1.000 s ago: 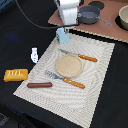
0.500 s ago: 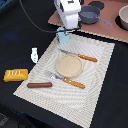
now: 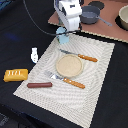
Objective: Interact with the objects in diverse but meaningful ways.
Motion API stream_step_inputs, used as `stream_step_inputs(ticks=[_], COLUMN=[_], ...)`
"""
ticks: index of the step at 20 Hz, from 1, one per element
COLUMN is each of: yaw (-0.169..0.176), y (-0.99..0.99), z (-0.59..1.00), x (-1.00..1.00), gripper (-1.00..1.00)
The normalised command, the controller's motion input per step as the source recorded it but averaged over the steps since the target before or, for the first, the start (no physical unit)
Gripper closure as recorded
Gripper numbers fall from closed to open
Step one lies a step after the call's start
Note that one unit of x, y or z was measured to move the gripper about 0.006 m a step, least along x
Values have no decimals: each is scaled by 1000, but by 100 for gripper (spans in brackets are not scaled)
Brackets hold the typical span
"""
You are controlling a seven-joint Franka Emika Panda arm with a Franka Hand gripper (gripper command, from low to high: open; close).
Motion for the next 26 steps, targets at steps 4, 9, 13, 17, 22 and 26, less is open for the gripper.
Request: stream_step_inputs(ticks=[4, 9, 13, 17, 22, 26], yaw=[20, 29, 38, 39, 1, 0], y=[139, 150, 109, 26, -66, -115], z=[-334, -222, -97, 156, 952, 987], x=[-324, -214, -145, -11, 878, 1000], gripper=[-100, 100, 100, 100, 100, 100])
